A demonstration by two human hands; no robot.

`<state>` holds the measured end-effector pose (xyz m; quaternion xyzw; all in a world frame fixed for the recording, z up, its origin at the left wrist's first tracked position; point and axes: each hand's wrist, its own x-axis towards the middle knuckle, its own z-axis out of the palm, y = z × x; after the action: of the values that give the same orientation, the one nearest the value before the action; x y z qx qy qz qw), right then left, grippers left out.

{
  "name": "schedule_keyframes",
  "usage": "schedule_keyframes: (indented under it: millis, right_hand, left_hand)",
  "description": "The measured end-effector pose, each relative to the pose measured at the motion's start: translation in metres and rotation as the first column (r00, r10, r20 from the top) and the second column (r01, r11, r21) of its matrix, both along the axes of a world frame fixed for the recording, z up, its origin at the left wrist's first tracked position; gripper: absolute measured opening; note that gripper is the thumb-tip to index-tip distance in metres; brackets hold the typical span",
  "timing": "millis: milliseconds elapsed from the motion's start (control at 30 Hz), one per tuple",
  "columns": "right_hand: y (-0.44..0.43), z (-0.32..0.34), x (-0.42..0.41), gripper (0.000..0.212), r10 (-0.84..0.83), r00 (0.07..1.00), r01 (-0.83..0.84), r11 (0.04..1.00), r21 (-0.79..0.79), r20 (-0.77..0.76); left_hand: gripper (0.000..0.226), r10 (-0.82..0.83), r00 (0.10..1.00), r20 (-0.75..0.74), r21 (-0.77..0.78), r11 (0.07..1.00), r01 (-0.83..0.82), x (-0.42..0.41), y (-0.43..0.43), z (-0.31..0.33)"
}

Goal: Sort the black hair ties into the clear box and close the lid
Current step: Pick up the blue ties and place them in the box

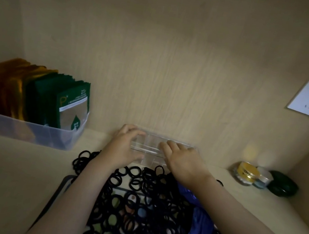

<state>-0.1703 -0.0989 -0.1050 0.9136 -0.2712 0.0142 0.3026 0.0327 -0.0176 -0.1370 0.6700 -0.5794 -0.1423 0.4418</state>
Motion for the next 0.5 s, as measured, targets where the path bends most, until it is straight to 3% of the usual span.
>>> schedule_keyframes:
  millis: [167, 267, 333, 500]
  right_hand:
    - [-0.005, 0.014, -0.004, 0.035, 0.059, 0.983, -0.059, 0.998, -0.003, 0.174]
    - [-0.003, 0.025, -0.002, 0.025, 0.068, 0.946, -0.044, 0.996, -0.081, 0.317]
    - [-0.003, 0.026, 0.003, 0.022, 0.024, 0.908, -0.002, 0.999, -0.054, 0.419]
    - [-0.011, 0.024, 0.012, 0.048, -0.066, 0.797, -0.006, 0.993, 0.116, 0.6]
  left_hand:
    - [0.074, -0.001, 0.999, -0.051, 0.039, 0.999, 0.003, -0.002, 0.004, 0.008]
    - [0.069, 0.107, 0.987, -0.12, 0.019, 0.994, -0.105, -0.009, 0.003, 0.008]
    - [0.065, 0.149, 0.974, -0.17, -0.01, 0.988, -0.153, -0.014, 0.0, 0.006]
    - [0.078, 0.074, 0.96, -0.271, 0.006, 0.997, -0.075, -0.015, 0.001, 0.009]
